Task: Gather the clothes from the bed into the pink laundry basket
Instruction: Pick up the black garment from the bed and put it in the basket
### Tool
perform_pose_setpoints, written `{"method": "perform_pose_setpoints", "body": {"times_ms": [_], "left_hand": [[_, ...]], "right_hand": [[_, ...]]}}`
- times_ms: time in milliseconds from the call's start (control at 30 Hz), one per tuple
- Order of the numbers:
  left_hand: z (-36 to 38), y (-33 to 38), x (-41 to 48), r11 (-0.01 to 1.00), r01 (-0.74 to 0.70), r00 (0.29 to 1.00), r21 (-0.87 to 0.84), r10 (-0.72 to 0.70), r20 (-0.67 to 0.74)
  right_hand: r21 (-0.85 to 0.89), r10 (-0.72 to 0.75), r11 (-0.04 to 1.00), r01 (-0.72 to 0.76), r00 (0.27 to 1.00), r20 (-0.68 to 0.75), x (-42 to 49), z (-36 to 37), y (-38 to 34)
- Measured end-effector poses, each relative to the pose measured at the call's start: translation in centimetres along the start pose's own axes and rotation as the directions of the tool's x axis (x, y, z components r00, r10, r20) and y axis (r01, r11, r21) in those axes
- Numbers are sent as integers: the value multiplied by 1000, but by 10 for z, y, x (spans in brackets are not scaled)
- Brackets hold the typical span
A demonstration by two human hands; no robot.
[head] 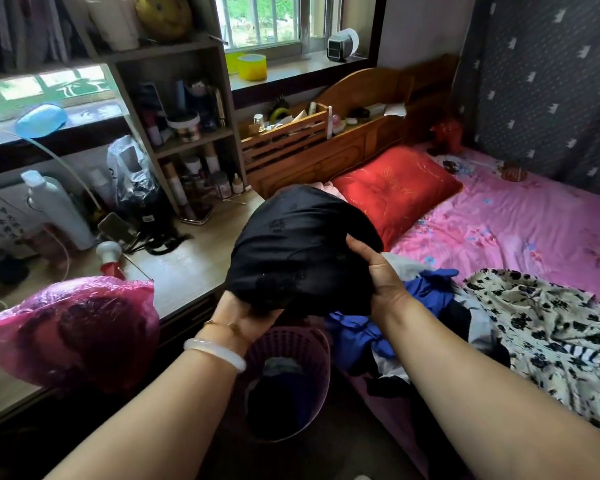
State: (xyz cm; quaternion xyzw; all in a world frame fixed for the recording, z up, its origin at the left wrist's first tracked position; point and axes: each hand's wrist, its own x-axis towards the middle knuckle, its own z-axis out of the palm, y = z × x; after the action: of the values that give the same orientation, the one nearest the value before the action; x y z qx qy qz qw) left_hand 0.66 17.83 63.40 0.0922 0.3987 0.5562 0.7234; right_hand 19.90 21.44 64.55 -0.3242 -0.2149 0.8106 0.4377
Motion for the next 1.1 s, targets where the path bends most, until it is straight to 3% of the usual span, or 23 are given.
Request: {"method": "perform_pose_setpoints", "body": {"times_ms": [100,200,333,433,767,867,967,1100], "left_hand": [[-39,19,-1,985,66,980,161,-94,177],[-70,37,5,977,157,946,144,-191,261],[-67,22,18,865,250,967,435,-242,-73],[-65,0,29,787,301,954,539,-251,-167],[-103,-34,72,839,332,919,431,-185,-348],[-120,-45,93,816,356,868,456,-109,-484],[-134,-57,105,732,436,746,524,32,-666],[-138,-64,115,686,507,714,523,6,-700]], "right_hand": [[-60,30,998,-35,996,-81,6,-11,-3],[-88,67,993,-79,990,-128,16,-29,7],[-149,150,973,-177,973,-177,30,-44,38],[-209,231,941,-266,957,-178,41,-53,58],[-254,275,907,-335,929,-246,100,-109,98],[-387,287,830,-401,903,-319,121,-131,112],[-542,169,710,-450,856,-489,136,-157,122],[-436,156,769,-467,799,-580,143,-187,126]]}}
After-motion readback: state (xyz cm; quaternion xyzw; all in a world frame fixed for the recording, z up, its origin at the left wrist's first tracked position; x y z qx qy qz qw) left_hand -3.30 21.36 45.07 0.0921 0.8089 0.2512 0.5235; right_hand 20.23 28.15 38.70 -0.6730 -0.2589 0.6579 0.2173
